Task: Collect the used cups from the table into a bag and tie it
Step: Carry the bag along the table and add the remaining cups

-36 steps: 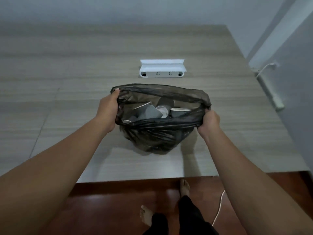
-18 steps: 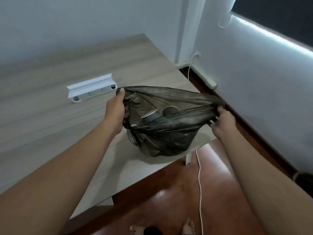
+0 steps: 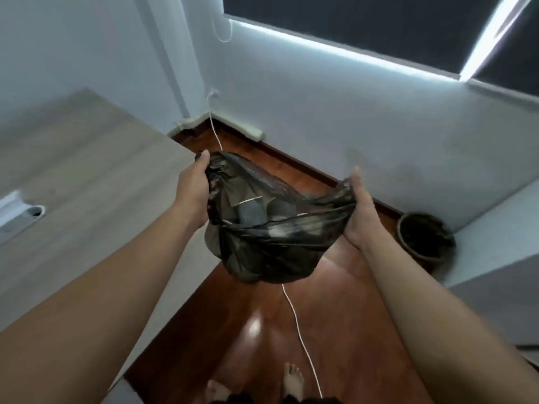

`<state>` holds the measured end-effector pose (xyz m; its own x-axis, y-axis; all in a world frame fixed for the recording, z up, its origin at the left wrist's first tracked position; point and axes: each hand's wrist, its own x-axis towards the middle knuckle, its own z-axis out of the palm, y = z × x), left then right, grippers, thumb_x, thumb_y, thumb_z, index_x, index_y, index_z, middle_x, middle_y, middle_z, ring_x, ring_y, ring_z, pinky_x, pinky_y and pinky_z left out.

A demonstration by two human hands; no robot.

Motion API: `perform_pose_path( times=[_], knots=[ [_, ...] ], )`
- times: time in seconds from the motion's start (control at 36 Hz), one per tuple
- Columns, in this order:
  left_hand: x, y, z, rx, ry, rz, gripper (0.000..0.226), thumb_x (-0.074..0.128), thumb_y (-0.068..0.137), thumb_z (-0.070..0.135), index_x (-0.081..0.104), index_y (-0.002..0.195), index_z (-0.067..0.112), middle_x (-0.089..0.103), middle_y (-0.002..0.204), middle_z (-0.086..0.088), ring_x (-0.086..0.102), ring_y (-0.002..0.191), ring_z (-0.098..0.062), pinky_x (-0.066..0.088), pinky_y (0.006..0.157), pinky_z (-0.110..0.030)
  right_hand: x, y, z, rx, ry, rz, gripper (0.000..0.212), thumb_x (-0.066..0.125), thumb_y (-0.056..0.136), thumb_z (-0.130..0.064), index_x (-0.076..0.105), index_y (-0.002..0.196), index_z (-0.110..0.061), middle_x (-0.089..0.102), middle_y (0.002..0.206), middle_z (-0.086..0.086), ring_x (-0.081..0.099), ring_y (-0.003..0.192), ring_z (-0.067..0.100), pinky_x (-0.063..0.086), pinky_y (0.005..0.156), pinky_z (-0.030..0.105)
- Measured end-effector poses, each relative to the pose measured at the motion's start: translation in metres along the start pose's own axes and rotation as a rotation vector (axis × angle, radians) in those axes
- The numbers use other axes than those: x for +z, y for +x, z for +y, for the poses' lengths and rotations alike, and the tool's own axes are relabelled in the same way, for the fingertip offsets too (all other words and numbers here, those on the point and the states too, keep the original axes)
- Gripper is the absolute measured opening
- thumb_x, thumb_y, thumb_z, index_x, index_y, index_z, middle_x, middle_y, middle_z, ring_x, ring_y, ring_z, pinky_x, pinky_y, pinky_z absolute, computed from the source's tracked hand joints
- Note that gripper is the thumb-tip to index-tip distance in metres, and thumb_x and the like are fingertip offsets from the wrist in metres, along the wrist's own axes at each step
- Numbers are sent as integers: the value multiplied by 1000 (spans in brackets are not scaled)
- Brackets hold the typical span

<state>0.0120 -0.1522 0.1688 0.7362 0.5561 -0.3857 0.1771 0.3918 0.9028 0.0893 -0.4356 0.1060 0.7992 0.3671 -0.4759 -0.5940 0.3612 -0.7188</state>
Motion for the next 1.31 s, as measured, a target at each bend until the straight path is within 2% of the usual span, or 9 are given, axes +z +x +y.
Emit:
perform_pose_path(
  times=[0.08,0.22,0.36,0.64,0.75,0.89,0.97,1.08,1.31],
  knots=[
    [56,-1,-21,-40,56,-85,42,60,91,47,71,102,8,78,93,-11,76,83,-27,60,64,-35,-51,-6,-16,-87,-216,229,70,95,51,-37,68,107,-5,73,104,20,71,95,38,53,94,55],
    [138,6,-47,-69,178,-227,40,60,91,48,72,104,12,77,98,-12,75,90,-30,61,80,-46,-127,-19,-45,-205,-400,522,24,80,66,-2,67,86,-7,70,87,20,69,80,36,58,74,49],
    [219,13,-74,-87,302,-383,35,60,94,43,72,96,10,78,95,-10,75,82,-26,60,79,-43,-198,-52,-69,-246,-556,698,15,80,76,-4,73,89,-6,67,73,8,65,57,10,52,50,24],
    [381,17,-109,-90,477,-756,36,58,91,51,70,78,20,72,65,7,68,54,-9,51,51,-21,-296,-119,-114,-284,-461,1174,22,63,95,-22,71,95,-2,66,74,14,62,52,22,56,44,28],
    [426,-2,-129,-141,513,-913,37,55,94,48,70,85,16,74,66,1,68,51,-14,51,47,-20,-320,-140,-125,-331,-58,1290,18,56,99,-25,63,85,-17,61,78,9,57,58,20,55,52,35],
    [494,-44,-157,-180,592,-1044,41,58,91,51,74,95,13,78,88,-10,76,77,-27,59,60,-31,-366,-178,-150,-475,564,1276,25,48,102,-28,60,120,-15,63,103,8,62,83,23,54,64,40],
    [521,-73,-184,-222,626,-1103,40,59,90,51,80,80,17,78,88,-9,76,78,-28,61,68,-38,-392,-202,-153,-528,755,1287,16,45,103,-27,57,99,-16,63,72,6,59,57,18,49,50,27],
    [575,-131,-222,-274,721,-1176,51,57,86,58,74,61,17,61,59,-7,54,45,-22,43,48,-26,-444,-250,-158,-569,796,1348,20,44,102,-24,49,83,-21,42,57,-3,35,25,6,23,28,15],
    [681,-246,-301,-376,698,-1189,57,55,89,57,60,47,20,41,40,2,33,29,-15,26,35,-19,-539,-361,-161,-602,775,1388,26,62,93,-36,59,77,-16,65,59,-1,58,45,14,38,39,18]
  ],
)
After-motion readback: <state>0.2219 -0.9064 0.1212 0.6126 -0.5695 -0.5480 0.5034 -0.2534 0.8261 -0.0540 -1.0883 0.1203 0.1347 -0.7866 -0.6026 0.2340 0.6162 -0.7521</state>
